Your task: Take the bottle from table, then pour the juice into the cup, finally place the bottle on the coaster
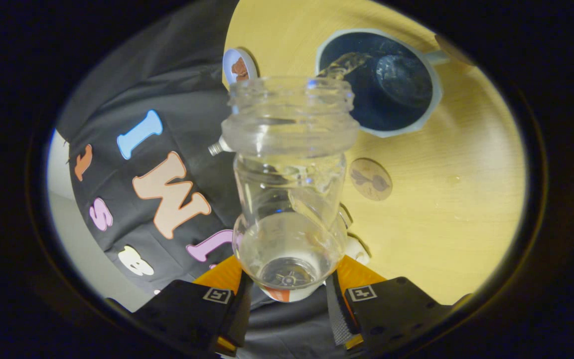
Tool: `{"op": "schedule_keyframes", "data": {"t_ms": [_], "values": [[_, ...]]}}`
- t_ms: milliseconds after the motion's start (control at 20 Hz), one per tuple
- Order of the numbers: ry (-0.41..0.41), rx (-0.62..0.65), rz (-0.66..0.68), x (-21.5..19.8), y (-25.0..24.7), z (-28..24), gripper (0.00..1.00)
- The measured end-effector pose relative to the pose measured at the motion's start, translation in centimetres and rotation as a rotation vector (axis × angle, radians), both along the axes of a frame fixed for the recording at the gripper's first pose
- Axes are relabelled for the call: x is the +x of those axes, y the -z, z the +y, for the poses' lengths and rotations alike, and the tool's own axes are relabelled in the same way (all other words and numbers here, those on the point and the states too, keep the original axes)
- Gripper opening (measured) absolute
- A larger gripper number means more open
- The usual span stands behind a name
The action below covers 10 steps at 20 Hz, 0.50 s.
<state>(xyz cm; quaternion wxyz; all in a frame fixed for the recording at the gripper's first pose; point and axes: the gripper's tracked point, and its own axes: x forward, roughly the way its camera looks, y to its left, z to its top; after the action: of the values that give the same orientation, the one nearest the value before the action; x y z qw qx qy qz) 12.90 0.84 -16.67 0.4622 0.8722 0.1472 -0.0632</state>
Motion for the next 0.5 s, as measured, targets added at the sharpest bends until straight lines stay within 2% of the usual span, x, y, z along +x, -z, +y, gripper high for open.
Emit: {"op": "schedule_keyframes", "data": {"t_ms": [500], "values": [[0.025, 0.069, 0.019, 0.44, -0.56, -0.58, 0.69]]}}
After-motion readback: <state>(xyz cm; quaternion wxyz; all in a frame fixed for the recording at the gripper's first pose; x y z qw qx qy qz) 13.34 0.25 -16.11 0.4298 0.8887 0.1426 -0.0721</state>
